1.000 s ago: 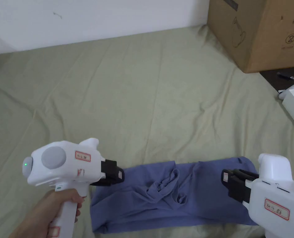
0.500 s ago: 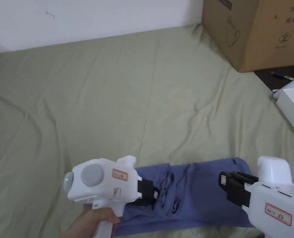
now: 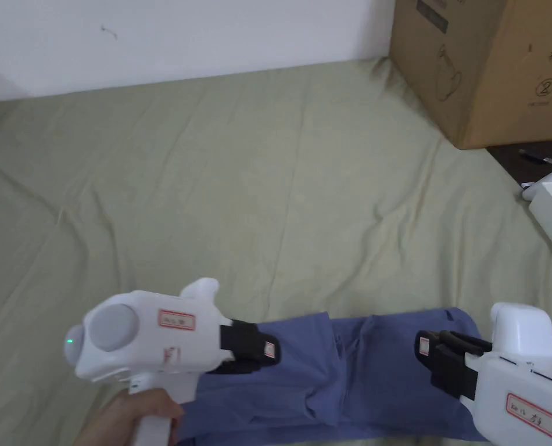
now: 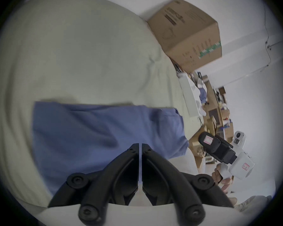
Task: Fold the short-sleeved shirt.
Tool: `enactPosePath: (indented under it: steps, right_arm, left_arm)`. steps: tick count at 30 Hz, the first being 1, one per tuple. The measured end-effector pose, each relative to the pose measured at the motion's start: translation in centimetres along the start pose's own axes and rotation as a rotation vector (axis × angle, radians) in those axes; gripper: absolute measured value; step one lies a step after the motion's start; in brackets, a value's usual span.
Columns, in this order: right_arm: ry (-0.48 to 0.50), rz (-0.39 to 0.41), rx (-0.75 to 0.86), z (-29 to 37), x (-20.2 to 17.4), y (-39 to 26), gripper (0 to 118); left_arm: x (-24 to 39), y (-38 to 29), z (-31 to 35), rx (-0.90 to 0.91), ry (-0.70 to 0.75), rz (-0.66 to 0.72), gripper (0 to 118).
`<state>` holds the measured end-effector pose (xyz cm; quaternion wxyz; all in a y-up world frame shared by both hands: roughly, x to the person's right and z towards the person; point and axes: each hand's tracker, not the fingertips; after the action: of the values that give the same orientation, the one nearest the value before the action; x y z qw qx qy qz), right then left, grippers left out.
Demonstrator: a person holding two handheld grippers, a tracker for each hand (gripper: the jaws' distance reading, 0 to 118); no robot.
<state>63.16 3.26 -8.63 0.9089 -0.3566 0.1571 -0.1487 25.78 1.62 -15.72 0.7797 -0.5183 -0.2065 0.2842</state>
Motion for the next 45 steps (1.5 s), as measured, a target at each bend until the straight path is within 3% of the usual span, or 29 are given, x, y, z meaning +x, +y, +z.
enactPosePath:
  steps: [6,7,10,13,14,27,28,29,31,33,35,36,40,45]
  right_arm:
    - [0.024,0.034,0.016,-0.4,-1.4,0.4,0]
    - [0.027,0.037,0.018,-0.4,-1.6,0.5,0]
    - [0.031,0.054,0.018,-0.7,-2.3,0.6,0]
    - [0.036,0.066,0.020,-0.9,-3.2,0.6,0]
    - [0.035,0.069,0.019,-1.0,-3.6,0.6,0]
    - [0.012,0.124,-0.030,-1.8,-5.6,-0.2,0]
    - [0.013,0.121,-0.034,-1.8,-5.7,-0.2,0]
    - [0.012,0.123,-0.038,-1.9,-5.5,-0.2,0]
    - [-0.012,0.148,-0.056,-1.8,-5.9,-0.1,0]
    - [-0.017,0.185,-0.045,-1.6,-6.1,0.0,0]
    - [-0.020,0.180,-0.043,-1.4,-6.1,0.2,0]
    - [-0.016,0.174,-0.040,-1.4,-6.0,0.2,0]
    - [-0.011,0.135,-0.034,-1.4,-5.6,0.4,0]
    - [-0.033,0.163,-0.032,-0.8,-6.2,0.3,0]
  left_arm:
    - [-8.3,-0.3,5.7,0.075,0.025,0.139,3]
    - [-9.2,-0.5,6.1,0.080,0.025,0.145,13]
    - [-11.1,-1.5,6.4,0.069,0.045,0.190,74]
    - [-12.4,-2.2,5.6,0.089,-0.010,0.253,95]
    - [-12.5,-2.2,5.2,0.074,-0.053,0.266,96]
    - [-15.1,-0.2,-0.1,0.048,-0.335,0.404,94]
    - [-15.6,-0.2,-0.6,0.046,-0.354,0.404,85]
    - [-15.6,-0.2,-0.8,0.046,-0.367,0.402,67]
    - [-15.1,-0.4,-1.3,0.031,-0.290,0.364,6]
    - [-14.8,-0.8,-1.2,-0.009,-0.203,0.343,6]
    - [-15.7,-1.0,-0.4,0.028,-0.358,0.424,6]
    - [-16.6,-1.1,-0.4,0.041,-0.359,0.434,6]
    - [-15.7,-0.5,0.5,0.030,-0.269,0.359,6]
    - [-15.2,0.4,4.0,0.072,-0.251,0.319,6]
